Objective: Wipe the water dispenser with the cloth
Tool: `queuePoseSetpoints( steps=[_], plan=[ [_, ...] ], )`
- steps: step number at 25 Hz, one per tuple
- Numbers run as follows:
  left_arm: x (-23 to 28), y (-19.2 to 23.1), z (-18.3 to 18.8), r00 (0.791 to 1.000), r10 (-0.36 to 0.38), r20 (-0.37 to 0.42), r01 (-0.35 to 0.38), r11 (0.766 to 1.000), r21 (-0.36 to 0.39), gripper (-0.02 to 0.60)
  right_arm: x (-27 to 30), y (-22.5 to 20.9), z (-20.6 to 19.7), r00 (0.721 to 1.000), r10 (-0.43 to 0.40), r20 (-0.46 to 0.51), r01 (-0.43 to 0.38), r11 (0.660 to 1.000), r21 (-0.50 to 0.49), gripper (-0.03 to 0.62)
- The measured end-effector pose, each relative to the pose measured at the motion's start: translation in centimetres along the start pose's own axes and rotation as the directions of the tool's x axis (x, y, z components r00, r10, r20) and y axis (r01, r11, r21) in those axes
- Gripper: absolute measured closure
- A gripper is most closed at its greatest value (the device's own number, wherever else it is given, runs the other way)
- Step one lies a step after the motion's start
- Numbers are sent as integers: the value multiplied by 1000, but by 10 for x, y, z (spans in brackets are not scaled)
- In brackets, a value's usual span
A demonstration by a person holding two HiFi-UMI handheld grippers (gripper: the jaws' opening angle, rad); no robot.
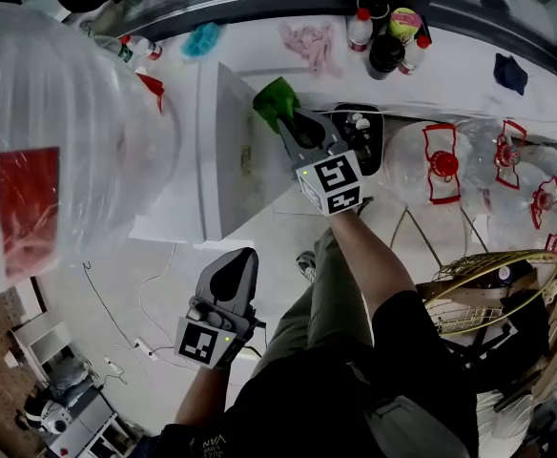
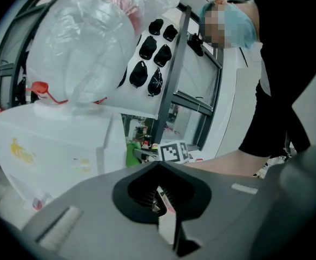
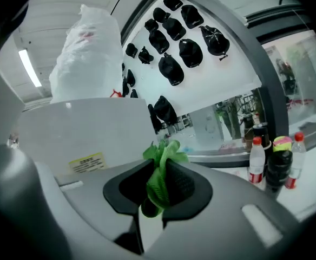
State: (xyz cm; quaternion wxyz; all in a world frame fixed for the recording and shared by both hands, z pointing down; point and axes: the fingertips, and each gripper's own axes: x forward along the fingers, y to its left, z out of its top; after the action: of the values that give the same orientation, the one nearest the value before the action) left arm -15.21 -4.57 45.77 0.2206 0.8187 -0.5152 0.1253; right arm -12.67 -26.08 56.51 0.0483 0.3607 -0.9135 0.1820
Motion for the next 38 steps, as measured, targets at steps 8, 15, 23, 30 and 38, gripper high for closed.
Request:
queuePoseSetpoints(
  steps=[8, 15, 23, 30, 38],
  plan=[
    [-16, -21, -14, 999, -34, 0, 34, 999, 37, 580, -95, 74, -61, 999, 41, -12, -39, 991, 128, 526],
    [-23, -34, -27, 998, -54, -22, 55, 997, 49, 580, -111, 124, -112, 985, 152, -80, -136, 974, 183, 526],
    [-17, -30, -26, 999, -46, -23, 46, 998, 29, 580, -71, 112, -122, 982, 144, -121, -118, 972, 204, 526],
    [4, -30, -29, 997, -58, -51, 57, 998, -19, 580, -23, 71, -108, 983, 118, -143, -91, 979, 181, 526],
    [30, -18, -22, 996, -50, -72, 47, 998, -42, 580, 45, 7, -82, 988, 79, -134, -58, 987, 151, 526]
  ],
)
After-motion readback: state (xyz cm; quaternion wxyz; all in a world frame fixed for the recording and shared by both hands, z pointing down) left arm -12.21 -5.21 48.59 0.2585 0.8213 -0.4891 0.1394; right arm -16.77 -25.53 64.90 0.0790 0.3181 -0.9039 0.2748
